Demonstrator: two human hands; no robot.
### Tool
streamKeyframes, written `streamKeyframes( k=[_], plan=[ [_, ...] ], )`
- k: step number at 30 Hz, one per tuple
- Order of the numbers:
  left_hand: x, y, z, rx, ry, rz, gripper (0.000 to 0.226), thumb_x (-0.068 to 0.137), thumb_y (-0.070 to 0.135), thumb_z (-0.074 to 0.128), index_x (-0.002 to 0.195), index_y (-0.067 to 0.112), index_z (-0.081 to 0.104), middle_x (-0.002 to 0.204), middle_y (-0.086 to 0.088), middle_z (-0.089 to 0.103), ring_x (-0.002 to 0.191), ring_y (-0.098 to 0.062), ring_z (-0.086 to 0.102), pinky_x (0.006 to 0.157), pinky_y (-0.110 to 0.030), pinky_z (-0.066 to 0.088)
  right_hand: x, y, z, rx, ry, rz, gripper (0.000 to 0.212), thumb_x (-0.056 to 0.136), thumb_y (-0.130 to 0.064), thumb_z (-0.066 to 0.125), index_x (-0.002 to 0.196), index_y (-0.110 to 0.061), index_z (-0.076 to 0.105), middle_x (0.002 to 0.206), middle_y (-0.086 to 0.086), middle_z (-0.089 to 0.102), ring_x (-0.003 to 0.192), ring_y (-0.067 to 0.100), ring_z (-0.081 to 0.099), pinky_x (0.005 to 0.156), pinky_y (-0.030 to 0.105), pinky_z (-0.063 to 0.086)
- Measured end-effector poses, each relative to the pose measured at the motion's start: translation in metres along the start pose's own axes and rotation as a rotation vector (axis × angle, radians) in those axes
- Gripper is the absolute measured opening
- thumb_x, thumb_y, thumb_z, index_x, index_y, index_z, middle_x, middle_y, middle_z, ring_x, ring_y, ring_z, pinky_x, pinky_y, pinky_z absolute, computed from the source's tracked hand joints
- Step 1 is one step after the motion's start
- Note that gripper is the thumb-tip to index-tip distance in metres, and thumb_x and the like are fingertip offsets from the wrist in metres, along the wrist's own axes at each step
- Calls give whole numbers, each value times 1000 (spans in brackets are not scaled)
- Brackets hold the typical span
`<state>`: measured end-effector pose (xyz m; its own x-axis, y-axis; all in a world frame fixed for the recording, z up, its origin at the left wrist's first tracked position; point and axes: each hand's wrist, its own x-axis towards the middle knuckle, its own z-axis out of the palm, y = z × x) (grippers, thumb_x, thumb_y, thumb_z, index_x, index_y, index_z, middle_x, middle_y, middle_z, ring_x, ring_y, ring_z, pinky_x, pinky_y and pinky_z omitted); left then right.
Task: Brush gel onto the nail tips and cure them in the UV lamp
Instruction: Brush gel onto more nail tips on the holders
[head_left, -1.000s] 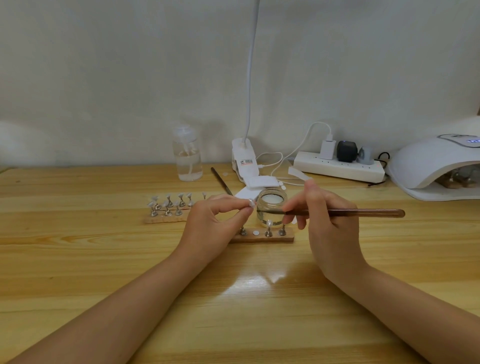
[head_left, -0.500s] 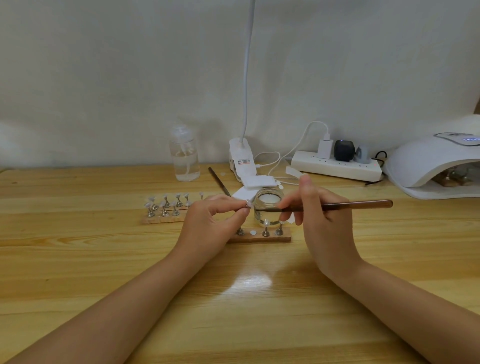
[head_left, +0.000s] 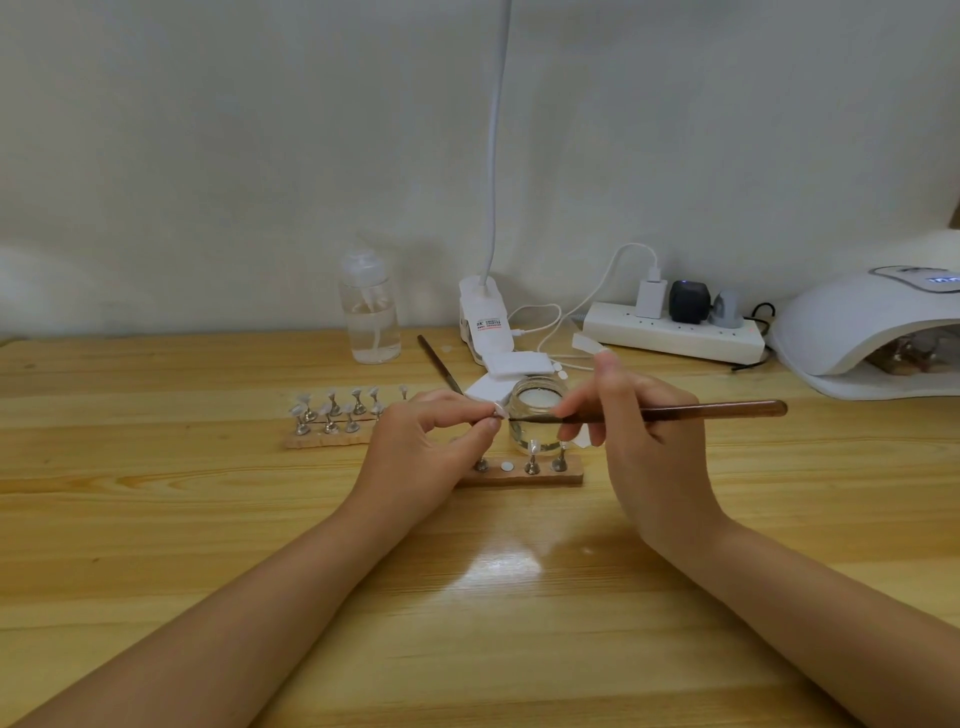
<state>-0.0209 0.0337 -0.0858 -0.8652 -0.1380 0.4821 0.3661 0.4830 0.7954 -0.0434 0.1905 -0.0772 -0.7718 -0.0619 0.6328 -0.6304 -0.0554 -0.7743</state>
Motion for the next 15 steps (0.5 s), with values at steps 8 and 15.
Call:
streamKeyframes(
  k=[8,15],
  plan=[
    [-1,0,0,1,6,-2,18,77,6,69,85,22,72,77,12,66,80,0,59,79,-8,42,0,0,4,-101,-101,-57,30,87,-28,46,75,-12,67,67,-13,62,63,-9,58,60,4,40],
    [-1,1,-1,-4,13,9,21,77,7,69,80,27,70,78,14,67,82,3,60,79,-5,41,2,-1,-2,-43,-19,-34,39,90,-27,45,61,-11,66,52,-3,60,48,2,55,53,8,39]
  ],
)
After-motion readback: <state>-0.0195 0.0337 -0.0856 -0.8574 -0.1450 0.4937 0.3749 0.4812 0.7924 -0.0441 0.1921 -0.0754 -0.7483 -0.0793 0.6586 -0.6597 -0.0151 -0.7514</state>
